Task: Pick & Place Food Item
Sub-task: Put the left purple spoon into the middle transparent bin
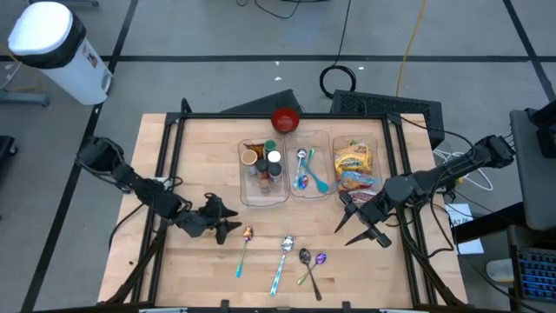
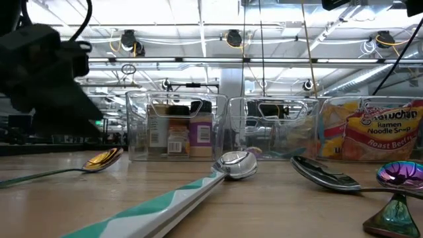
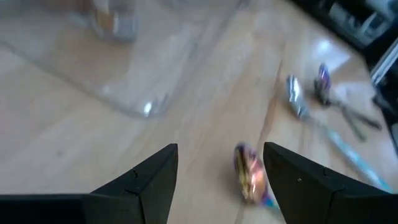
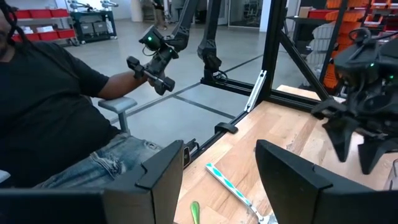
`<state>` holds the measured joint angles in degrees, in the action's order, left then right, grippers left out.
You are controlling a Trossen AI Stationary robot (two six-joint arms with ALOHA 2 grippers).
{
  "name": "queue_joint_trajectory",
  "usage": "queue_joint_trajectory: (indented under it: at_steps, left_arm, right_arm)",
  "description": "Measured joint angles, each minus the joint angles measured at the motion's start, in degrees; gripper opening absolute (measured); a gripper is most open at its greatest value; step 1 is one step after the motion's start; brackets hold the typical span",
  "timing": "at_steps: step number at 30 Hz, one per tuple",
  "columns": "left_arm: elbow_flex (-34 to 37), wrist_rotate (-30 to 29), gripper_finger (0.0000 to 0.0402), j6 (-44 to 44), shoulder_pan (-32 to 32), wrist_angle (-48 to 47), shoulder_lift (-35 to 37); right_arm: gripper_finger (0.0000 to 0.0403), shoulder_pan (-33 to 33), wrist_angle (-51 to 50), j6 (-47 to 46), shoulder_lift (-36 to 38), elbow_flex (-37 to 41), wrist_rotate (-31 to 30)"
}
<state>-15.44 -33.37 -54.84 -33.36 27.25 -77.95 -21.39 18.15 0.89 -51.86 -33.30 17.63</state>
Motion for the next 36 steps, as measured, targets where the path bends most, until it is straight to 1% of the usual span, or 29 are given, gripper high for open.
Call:
queue_joint_trajectory:
  at_steps: [3,5,8,11,17,22,24,26,28,33,36]
  left_arm:
    - [-0.04,2.20,0.0241,-1.25,0.00,1.42,-3.16]
    - [-0.07,2.50,0.0241,-0.80,0.00,3.68,-6.04]
    - [-0.24,3.30,0.0241,2.12,0.02,9.32,-10.16]
    - [-1.50,4.90,0.0241,5.68,0.02,11.63,-13.69]
    - [-4.96,7.51,0.0241,11.40,0.77,11.74,-18.14]
    - [-6.97,9.81,0.0240,12.32,2.90,8.51,-19.04]
    - [-7.32,10.87,0.0233,12.35,3.57,7.76,-19.05]
    - [-7.55,11.73,0.0215,12.78,3.96,7.46,-19.06]
    - [-7.61,12.32,0.0187,12.95,4.15,7.19,-19.11]
    - [-7.61,12.58,0.0095,12.70,4.22,6.50,-19.20]
    - [-7.70,15.07,0.0042,12.06,4.15,7.16,-19.22]
  right_arm:
    - [0.0192,0.00,0.00,0.02,-0.01,0.00,0.00]
    - [0.0192,0.00,0.00,0.02,0.01,0.00,0.00]
    - [0.0192,0.00,-0.01,0.02,0.01,0.00,0.00]
    - [0.0192,0.00,0.00,0.02,-0.01,0.00,0.00]
    - [0.0192,0.00,0.00,0.02,0.00,0.00,0.00]
    - [0.0192,0.00,0.00,0.02,0.01,0.00,0.00]
    - [0.0192,0.00,0.00,0.02,0.01,0.00,0.00]
    - [0.0192,0.00,0.00,0.02,0.00,0.00,0.00]
    - [0.0192,0.00,0.00,0.02,0.00,0.00,0.00]
    - [0.0192,0.00,0.00,0.02,0.01,0.00,0.00]
    - [0.0192,0.00,0.00,0.02,0.00,0.00,0.00]
